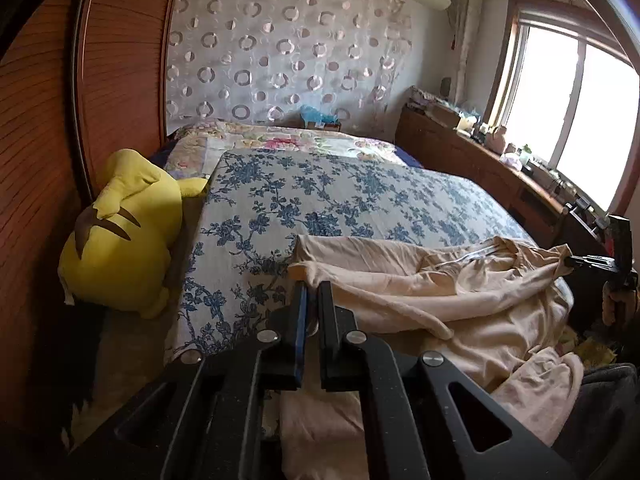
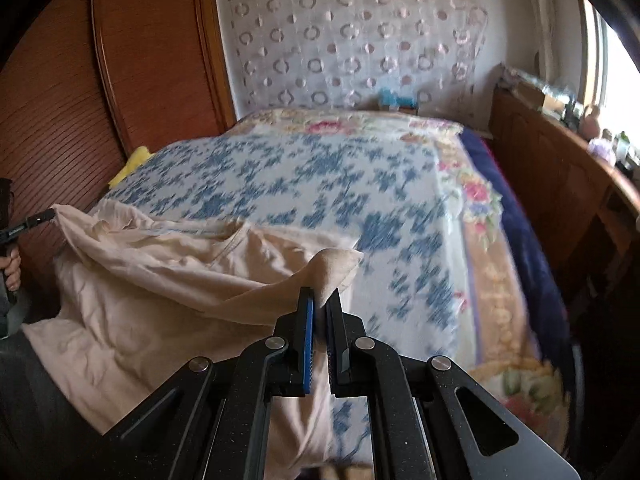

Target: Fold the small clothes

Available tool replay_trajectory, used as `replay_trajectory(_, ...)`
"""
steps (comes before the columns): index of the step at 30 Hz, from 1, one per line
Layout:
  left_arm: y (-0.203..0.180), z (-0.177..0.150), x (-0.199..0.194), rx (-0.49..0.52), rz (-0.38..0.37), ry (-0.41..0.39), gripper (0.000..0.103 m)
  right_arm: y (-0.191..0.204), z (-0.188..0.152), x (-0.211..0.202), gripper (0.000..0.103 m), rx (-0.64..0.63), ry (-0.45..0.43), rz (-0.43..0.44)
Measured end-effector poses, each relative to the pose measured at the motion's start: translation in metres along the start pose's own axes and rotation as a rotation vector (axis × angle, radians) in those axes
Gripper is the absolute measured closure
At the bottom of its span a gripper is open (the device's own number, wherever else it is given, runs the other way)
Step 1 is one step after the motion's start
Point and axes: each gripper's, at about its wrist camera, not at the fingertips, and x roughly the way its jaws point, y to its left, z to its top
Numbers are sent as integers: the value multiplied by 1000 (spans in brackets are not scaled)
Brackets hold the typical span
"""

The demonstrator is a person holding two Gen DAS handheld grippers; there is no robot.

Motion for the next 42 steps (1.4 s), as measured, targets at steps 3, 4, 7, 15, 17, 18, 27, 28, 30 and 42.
replay_trajectory(3,2,3,1,-6,-9,5,98,5,-6,10,98,-19,55,-11)
replay_trajectory(4,3,3,1,-3,-19,3,98,6,-7,14,98,-19,66,-8)
replay_trajectory(7,2,9,3,20,-18,2,69,5,-2,14,88,-15,58,-9)
replay_trajectory(15,2,33,32,63,-24,15,28,-2,24,3,59,-38,-37,-53)
replay_trajectory(17,3,36,43,69,-5,26,28,-5,29,13,58,-35,-35,-61)
replay_trajectory(18,3,38,50,75,9,38,28,-6,32,19,58,-35,-31,-62)
replay_trajectory(27,9,51,102,122,38,142,28,-16,41,78,57,-22,56,-42)
replay_trajectory(28,9,51,108,126,39,156,28,-16,41,81,57,-22,65,-40)
replay_trajectory(30,9,51,119,130,34,198,28,-16,41,88,54,-21,83,-32)
replay_trajectory(42,6,40,142,139,30,287,28,-29,41,107,44,10,126,-49)
